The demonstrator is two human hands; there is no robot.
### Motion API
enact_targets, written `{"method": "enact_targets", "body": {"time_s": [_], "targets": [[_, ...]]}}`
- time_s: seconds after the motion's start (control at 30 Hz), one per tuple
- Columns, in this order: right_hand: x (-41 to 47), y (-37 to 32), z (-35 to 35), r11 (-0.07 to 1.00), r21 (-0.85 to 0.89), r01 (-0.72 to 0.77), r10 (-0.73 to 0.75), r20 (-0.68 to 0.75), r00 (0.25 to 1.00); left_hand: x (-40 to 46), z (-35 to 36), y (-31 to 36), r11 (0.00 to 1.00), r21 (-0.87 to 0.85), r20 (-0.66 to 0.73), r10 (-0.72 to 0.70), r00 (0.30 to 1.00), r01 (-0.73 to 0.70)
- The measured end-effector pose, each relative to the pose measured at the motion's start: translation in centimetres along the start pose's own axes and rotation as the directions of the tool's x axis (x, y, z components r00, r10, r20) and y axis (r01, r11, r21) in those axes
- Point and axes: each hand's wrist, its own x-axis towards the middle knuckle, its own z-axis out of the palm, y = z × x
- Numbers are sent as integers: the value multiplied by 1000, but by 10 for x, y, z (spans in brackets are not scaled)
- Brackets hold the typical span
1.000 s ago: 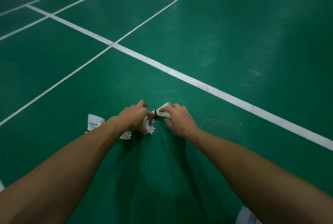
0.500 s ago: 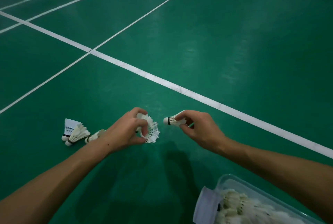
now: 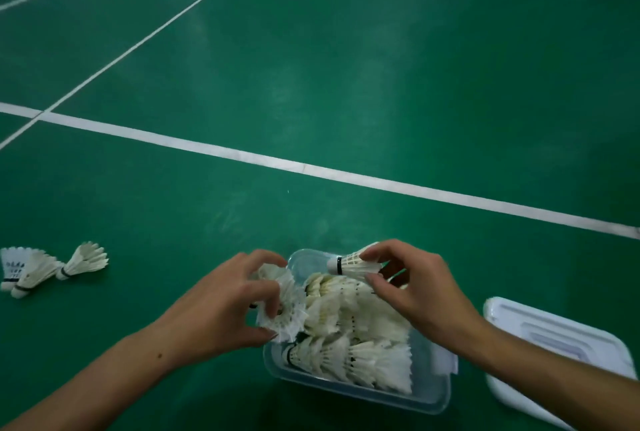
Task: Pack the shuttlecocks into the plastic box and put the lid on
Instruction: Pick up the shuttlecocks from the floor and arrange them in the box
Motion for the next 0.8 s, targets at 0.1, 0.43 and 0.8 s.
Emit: {"method": "enact_targets", "body": {"time_s": [0.1,0.43,0.8], "targets": [[-38,16,1,999,0,-52,52,-28,998,6,16,10,996,87,33,30,999,-33],[-52,32,61,986,-161,45,-40,33,999,25,30,21,978,200,97,48,994,-67],[-33,28,87,964,-261,55,-17,147,989,13,31,26,976,219,77,-2,997,-15]]}}
